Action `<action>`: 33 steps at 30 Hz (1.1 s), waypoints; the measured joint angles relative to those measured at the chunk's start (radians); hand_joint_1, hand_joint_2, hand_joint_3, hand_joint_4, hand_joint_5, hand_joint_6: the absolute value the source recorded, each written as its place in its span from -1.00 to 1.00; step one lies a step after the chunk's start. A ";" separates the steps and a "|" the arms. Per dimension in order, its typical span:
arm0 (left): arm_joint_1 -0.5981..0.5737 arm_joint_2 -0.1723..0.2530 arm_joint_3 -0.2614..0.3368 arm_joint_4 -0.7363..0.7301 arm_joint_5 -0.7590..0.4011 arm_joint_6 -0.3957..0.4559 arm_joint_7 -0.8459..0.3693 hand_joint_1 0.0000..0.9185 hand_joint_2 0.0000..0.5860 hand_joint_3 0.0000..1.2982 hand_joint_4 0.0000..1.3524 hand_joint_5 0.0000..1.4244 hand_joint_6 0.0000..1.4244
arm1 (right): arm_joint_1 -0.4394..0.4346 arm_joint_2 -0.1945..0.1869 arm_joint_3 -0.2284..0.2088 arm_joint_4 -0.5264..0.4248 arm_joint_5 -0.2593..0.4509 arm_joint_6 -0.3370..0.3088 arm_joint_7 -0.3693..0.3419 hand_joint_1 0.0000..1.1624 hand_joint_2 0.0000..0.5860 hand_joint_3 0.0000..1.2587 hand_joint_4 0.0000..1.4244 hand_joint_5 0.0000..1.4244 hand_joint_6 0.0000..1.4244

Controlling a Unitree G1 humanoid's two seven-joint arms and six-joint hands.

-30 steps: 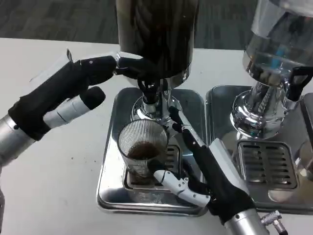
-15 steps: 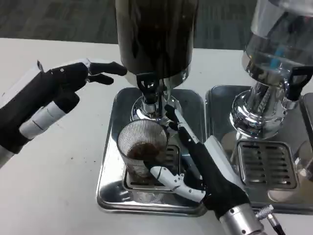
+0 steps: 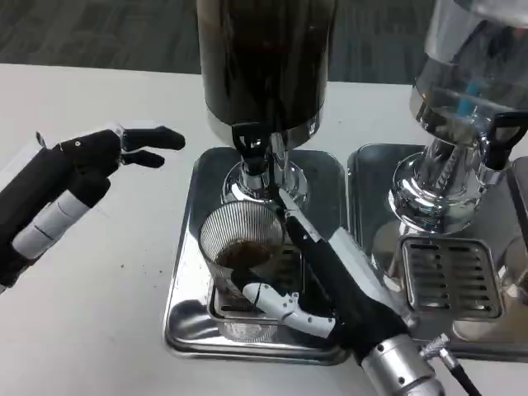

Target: Grasp the cup under the faucet to collect the drink, then remove the cup.

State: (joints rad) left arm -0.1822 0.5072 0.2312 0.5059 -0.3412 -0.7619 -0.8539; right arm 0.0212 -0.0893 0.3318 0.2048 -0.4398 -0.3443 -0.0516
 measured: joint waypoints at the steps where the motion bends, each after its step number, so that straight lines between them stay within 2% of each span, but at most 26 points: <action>1: 0.003 0.000 0.001 0.000 0.000 0.000 0.001 -1.00 -0.52 -0.39 -0.55 -0.68 -0.54 | -0.005 0.000 0.001 0.002 0.000 0.003 0.004 -0.28 -0.21 -1.00 -1.00 -1.00 -1.00; 6: 0.026 0.002 0.015 0.000 0.000 0.000 0.007 -1.00 -0.51 -0.38 -0.53 -0.68 -0.54 | -0.030 0.000 0.005 0.015 0.000 0.029 0.025 -0.30 -0.23 -1.00 -1.00 -1.00 -1.00; 19: 0.052 0.007 0.027 0.003 0.000 0.001 0.015 -1.00 -0.45 -0.32 -0.48 -0.66 -0.53 | -0.049 -0.002 0.011 0.035 0.016 0.032 0.043 -0.39 -0.23 -1.00 -1.00 -1.00 -1.00; 33: 0.055 0.012 0.028 0.013 0.000 0.004 0.015 -1.00 -0.44 -0.31 -0.46 -0.64 -0.51 | -0.074 -0.011 0.022 0.073 0.041 0.026 0.060 -0.37 -0.27 -1.00 -1.00 -1.00 -1.00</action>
State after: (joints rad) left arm -0.1271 0.5188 0.2588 0.5193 -0.3414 -0.7583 -0.8389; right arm -0.0532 -0.1001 0.3542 0.2782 -0.3991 -0.3186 0.0084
